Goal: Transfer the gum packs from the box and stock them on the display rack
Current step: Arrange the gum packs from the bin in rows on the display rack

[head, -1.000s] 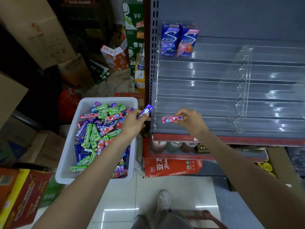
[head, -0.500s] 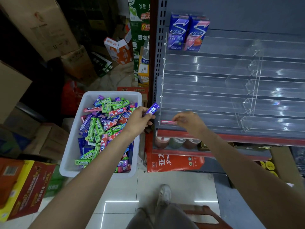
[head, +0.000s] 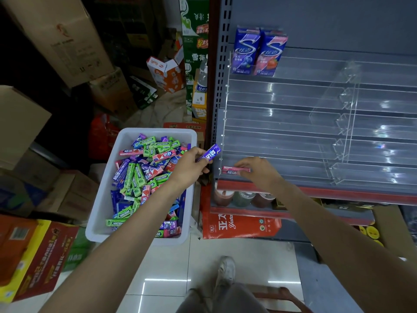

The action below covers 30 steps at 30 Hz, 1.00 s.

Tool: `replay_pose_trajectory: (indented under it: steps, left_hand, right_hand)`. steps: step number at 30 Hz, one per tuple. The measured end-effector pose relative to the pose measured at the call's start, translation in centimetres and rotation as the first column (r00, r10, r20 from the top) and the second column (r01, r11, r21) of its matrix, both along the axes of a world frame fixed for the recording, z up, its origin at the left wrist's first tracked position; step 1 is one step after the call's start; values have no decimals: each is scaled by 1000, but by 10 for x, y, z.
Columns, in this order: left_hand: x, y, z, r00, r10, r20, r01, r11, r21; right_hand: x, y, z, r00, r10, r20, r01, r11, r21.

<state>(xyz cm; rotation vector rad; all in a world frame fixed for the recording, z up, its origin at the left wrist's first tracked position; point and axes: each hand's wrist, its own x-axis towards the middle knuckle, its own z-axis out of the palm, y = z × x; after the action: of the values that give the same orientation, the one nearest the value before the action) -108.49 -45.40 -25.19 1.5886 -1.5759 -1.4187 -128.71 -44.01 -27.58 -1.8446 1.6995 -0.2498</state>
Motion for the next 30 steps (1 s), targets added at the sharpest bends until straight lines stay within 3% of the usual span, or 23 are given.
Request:
replay_pose_trajectory:
  steps: [13,17,19,22,26,28,30]
  left_hand:
    - [-3,5,3,996,-88,27,91,990,-105]
    - [-10,5,3,992,-117,47,122,984,-132]
    - [-15,4,3,992,-120,43,125,983,-135]
    - [-26,2,3,992,-125,-3,124,986,-113]
    - [-44,2,5,973,-173,-153,166,984,-57]
    - [-46,2,4,981,-193,-38,187,976,-115]
    - [-42,0,-1,949,-205,239,262,935,-241]
  right_hand:
    - [-4,4,8,998,-55,32,56,997,-50]
    - [-8,5,15,993,-90,79,97,991,-92]
    - [-9,6,17,973,-115,200,131,989,-69]
    - [-8,10,23,788,-212,578,206,975,77]
    - [-10,14,27,509,-359,782,358,915,186]
    - [-14,12,31,384,-413,826,426,873,238]
    - [-21,7,35,385,-437,813,489,844,222]
